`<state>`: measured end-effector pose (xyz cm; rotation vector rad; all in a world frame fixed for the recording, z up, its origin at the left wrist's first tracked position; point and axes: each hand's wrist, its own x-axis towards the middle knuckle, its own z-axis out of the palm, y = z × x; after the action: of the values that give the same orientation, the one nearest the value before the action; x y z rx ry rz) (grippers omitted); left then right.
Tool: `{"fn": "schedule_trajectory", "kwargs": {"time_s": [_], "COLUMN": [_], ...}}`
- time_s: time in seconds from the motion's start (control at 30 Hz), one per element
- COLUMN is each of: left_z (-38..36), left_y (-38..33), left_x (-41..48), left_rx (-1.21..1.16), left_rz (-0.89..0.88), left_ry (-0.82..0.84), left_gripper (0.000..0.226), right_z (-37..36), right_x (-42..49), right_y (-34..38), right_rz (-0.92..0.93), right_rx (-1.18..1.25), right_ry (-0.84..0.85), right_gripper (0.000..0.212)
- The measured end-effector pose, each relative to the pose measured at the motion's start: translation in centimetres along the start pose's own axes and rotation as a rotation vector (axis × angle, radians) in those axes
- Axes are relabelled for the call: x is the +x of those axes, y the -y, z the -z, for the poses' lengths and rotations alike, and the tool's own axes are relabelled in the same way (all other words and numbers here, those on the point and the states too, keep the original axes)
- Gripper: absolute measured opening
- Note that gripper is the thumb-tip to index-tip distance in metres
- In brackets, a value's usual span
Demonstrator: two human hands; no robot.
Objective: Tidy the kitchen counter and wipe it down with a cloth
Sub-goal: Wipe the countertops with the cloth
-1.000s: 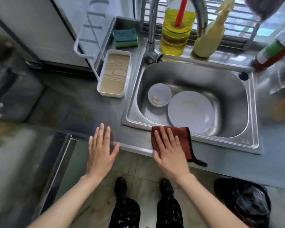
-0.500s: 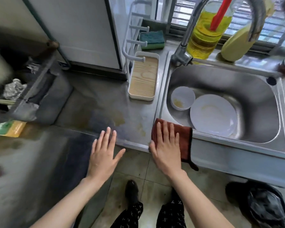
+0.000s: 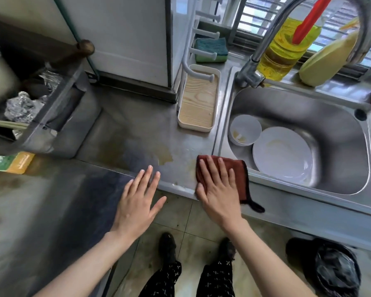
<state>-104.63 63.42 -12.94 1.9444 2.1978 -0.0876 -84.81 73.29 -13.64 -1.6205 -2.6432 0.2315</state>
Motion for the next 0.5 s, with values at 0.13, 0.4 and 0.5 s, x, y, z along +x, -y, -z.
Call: {"fn": "schedule_trajectory", "kwargs": {"time_s": [0.13,0.4,0.5], "left_z": [0.1,-0.3,-0.6], "left_y": [2.1,3.0,3.0], "left_x": [-1.0,-1.8,-1.7], "left_rx": [-0.028,-0.087,-0.095], "left_rz": [0.020,0.080,0.079], "left_ry": [-0.015,-0.063,-0.100], "left_gripper": [0.060,0.053,0.052], "right_z": [-0.4,-1.0,-0.5], "right_x": [1.5,2.1,3.3], "right_y": [2.3,5.2,4.1], "right_rz": [-0.285,0.177,0.030], "right_rx": [0.065,0.032,0.040], "right_ry": [-0.075,0.022,0.032], "right_gripper": [0.063,0.060,0.062]}}
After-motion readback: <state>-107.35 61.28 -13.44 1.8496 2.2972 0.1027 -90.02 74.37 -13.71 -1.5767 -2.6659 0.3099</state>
